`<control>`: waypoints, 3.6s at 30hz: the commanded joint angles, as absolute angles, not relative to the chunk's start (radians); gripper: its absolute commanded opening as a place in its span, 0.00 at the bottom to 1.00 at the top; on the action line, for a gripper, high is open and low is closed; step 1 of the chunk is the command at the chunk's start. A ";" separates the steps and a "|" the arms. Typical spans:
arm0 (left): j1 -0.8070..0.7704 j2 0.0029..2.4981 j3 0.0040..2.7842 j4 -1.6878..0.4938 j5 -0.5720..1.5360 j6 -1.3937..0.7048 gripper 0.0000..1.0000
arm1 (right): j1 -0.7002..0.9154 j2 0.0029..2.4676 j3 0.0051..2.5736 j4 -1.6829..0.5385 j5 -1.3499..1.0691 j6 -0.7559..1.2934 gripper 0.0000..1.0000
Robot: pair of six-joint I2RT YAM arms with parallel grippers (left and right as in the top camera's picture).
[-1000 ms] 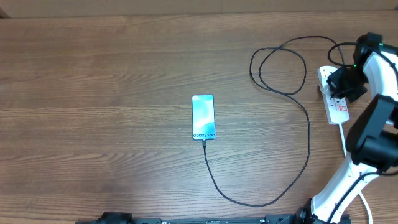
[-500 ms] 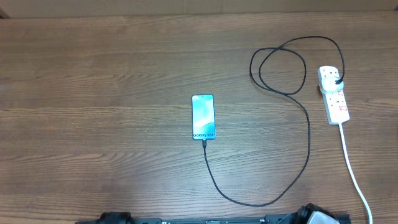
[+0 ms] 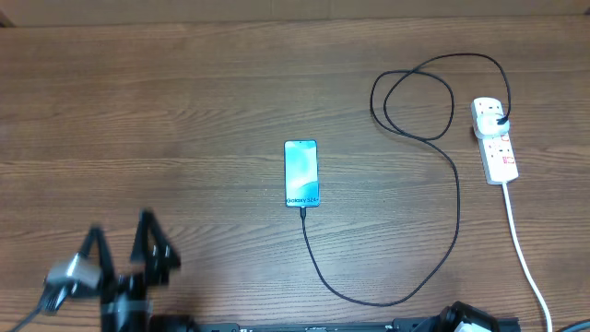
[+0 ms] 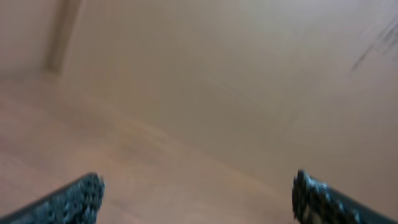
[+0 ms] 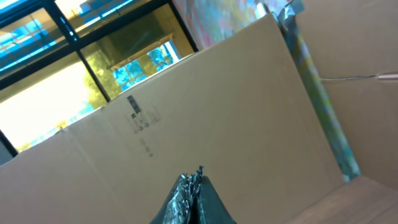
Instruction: Plug charger to phone and switch on socket
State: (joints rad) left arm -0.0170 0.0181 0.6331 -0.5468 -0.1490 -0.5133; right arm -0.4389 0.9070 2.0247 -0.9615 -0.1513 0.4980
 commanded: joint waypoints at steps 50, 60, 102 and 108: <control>0.039 0.004 0.005 -0.070 -0.077 -0.231 1.00 | -0.143 0.600 1.812 -0.812 -0.290 0.603 0.04; 0.039 0.004 0.005 -0.070 -0.077 -0.231 1.00 | -0.143 0.599 1.812 -0.812 -0.290 0.602 0.04; 0.039 0.004 0.005 -0.072 -0.055 -0.056 1.00 | -0.143 0.572 1.773 -0.753 -0.517 0.602 0.66; 0.039 0.004 0.005 -0.072 -0.055 -0.056 1.00 | -0.145 0.572 1.766 -0.765 -0.369 0.602 1.00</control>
State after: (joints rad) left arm 0.0338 0.0151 0.0116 -0.0750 -0.0631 -0.0738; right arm -0.1490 0.5816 1.7733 -0.7551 -0.4541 0.6022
